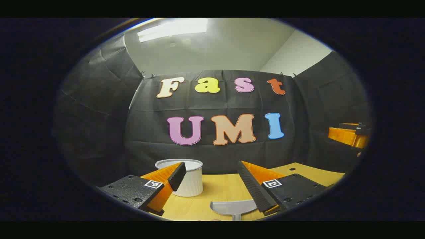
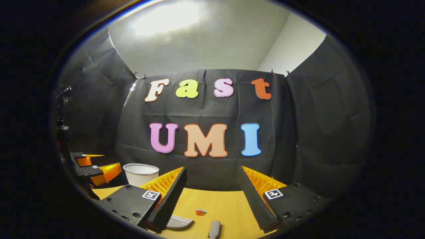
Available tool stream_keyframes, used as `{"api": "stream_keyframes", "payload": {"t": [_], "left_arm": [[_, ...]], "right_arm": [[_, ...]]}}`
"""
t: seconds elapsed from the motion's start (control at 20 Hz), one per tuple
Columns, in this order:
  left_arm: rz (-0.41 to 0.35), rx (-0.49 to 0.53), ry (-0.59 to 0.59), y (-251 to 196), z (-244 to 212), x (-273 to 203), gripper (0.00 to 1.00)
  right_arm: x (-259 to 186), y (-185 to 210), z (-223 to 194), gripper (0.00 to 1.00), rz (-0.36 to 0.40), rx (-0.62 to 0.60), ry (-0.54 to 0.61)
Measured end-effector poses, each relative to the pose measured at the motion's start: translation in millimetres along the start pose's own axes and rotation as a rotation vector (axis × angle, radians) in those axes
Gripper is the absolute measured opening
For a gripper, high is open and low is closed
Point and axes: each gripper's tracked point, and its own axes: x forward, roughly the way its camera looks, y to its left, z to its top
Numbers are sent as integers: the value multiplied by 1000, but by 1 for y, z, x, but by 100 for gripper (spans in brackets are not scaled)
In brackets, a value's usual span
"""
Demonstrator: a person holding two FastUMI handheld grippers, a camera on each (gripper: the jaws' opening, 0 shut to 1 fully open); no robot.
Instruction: Pick up the small broom and dustpan from the desktop, sweep the trash into the dustpan with the broom, and then empty the trash into the garbage bin.
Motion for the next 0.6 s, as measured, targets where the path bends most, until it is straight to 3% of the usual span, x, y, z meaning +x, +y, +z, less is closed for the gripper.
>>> {"api": "stream_keyframes", "payload": {"t": [0.6], "left_arm": [[17,9,-22,-10,9,-2,93]], "right_arm": [[4,-9,-5,98,22,-23,26]]}}
